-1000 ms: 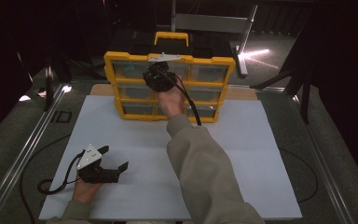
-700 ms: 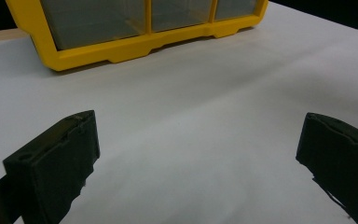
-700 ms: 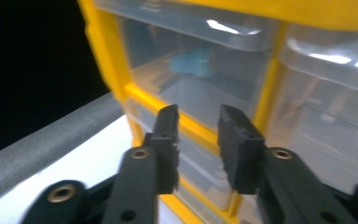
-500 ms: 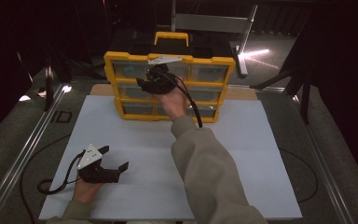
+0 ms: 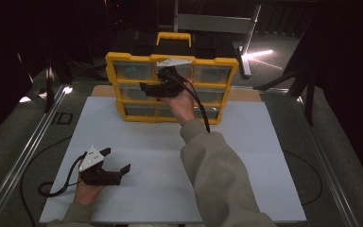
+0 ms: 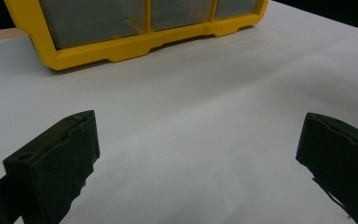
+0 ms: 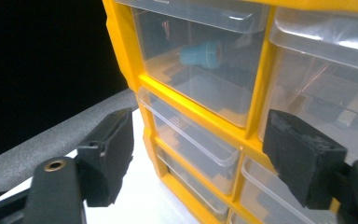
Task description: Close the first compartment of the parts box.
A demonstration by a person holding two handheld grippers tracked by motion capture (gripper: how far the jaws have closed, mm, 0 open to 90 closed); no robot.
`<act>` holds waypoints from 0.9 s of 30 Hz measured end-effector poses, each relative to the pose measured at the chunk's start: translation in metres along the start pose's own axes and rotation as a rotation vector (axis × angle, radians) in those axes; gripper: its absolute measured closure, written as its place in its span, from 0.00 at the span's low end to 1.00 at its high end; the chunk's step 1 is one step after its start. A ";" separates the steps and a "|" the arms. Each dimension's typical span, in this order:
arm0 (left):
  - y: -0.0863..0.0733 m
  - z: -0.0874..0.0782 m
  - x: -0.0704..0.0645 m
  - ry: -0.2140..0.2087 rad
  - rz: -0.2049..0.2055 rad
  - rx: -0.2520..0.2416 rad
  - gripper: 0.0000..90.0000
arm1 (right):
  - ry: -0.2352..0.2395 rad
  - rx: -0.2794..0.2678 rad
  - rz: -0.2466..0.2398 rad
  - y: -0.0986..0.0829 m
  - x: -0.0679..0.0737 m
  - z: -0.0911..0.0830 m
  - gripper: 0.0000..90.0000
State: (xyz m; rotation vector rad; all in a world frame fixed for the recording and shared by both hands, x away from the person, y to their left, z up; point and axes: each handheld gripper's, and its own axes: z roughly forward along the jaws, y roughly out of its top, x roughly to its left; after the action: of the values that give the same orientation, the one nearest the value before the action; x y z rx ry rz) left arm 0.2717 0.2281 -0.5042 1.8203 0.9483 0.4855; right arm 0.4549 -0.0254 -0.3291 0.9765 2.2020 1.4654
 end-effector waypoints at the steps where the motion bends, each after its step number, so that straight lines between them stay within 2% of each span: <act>1: 0.000 0.000 0.000 0.000 0.000 0.001 0.00 | -0.004 -0.002 0.000 0.000 0.000 -0.001 0.23; 5: 0.000 0.000 0.000 0.001 0.000 0.000 0.00 | -0.009 -0.015 -0.003 -0.003 -0.002 -0.008 0.19; 14: 0.000 0.000 0.000 0.000 -0.002 -0.001 0.00 | -0.017 -0.038 -0.021 -0.012 0.000 -0.027 0.16; 17: 0.000 0.000 0.000 0.001 -0.001 0.000 0.00 | -0.041 -0.043 -0.041 -0.017 0.002 -0.034 0.17; 19: 0.000 0.000 0.000 0.001 -0.002 -0.001 0.00 | -0.044 -0.046 -0.037 -0.018 0.003 -0.036 0.17; 24: 0.000 0.001 0.000 0.000 0.000 0.002 0.00 | -0.061 -0.065 -0.059 -0.029 0.002 -0.053 0.16; 27: 0.000 0.001 0.000 0.001 -0.001 0.001 0.00 | -0.073 -0.064 -0.055 -0.036 0.002 -0.061 0.16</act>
State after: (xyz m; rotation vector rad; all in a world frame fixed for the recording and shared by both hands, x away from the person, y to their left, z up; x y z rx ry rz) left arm 0.2721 0.2275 -0.5044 1.8208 0.9500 0.4849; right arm 0.4039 -0.0748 -0.3359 0.9266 2.1006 1.4431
